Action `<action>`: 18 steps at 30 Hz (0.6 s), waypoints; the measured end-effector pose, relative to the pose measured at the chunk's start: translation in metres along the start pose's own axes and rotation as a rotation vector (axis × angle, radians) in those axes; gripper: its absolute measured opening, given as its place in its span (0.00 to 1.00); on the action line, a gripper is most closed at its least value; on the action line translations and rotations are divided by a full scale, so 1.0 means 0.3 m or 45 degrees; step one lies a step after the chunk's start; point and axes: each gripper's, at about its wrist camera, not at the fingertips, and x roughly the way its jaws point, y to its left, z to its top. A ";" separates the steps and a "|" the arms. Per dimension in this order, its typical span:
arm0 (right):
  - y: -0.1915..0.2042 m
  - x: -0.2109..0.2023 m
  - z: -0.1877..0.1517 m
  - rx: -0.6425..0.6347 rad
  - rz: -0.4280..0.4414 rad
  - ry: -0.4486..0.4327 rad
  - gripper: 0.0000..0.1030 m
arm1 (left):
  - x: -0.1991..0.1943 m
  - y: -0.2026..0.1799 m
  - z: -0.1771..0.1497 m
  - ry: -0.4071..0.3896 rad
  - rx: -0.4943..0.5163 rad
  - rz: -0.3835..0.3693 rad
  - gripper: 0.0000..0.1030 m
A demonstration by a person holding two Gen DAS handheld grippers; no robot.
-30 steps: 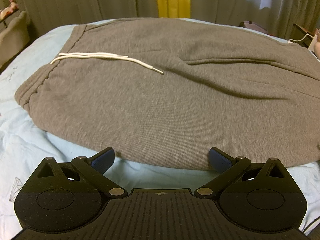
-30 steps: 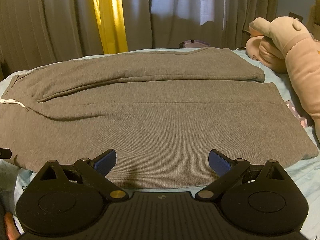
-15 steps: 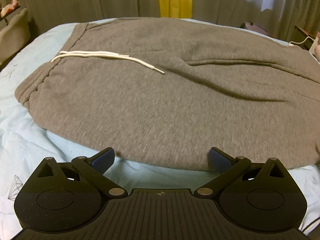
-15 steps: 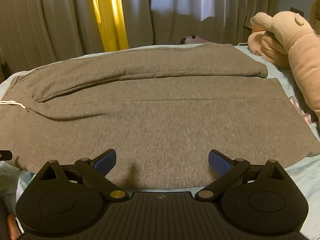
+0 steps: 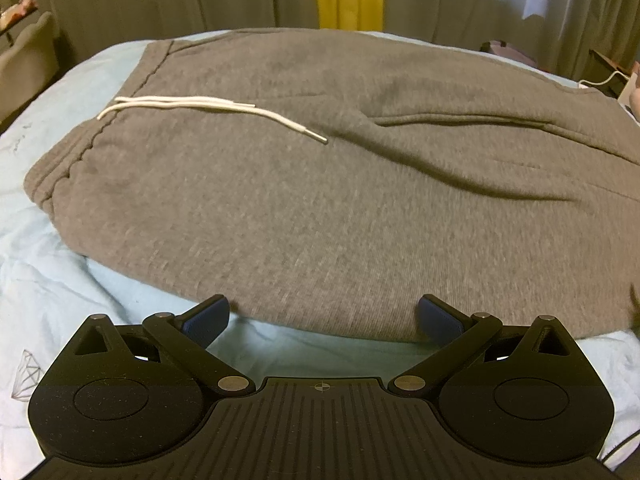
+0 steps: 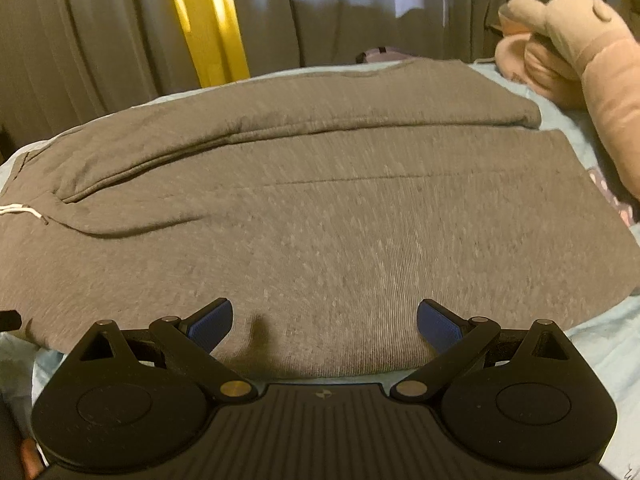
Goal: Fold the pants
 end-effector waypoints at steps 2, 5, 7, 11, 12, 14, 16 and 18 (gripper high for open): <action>-0.010 0.016 0.003 0.025 -0.003 0.022 0.96 | 0.000 -0.001 0.000 0.001 0.001 0.000 1.00; -0.024 0.035 0.006 0.062 -0.006 0.049 0.96 | 0.002 -0.002 0.001 0.002 0.002 -0.001 1.00; -0.030 0.046 0.008 0.081 -0.010 0.064 0.96 | 0.006 -0.002 0.002 0.005 0.001 -0.002 1.00; -0.038 0.072 0.010 0.112 -0.017 0.101 0.96 | 0.010 -0.002 0.004 0.009 0.003 -0.003 1.00; -0.038 0.076 0.010 0.116 -0.022 0.105 0.96 | 0.010 -0.002 0.004 0.011 0.002 -0.004 1.00; -0.037 0.084 0.011 0.118 -0.026 0.117 0.96 | 0.010 -0.002 0.004 0.013 0.001 -0.006 1.00; -0.038 0.093 0.011 0.119 -0.029 0.134 0.96 | 0.010 -0.002 0.004 0.014 0.001 -0.006 1.00; -0.040 0.104 0.010 0.124 -0.032 0.154 0.96 | 0.010 -0.003 0.004 0.016 0.002 -0.007 1.00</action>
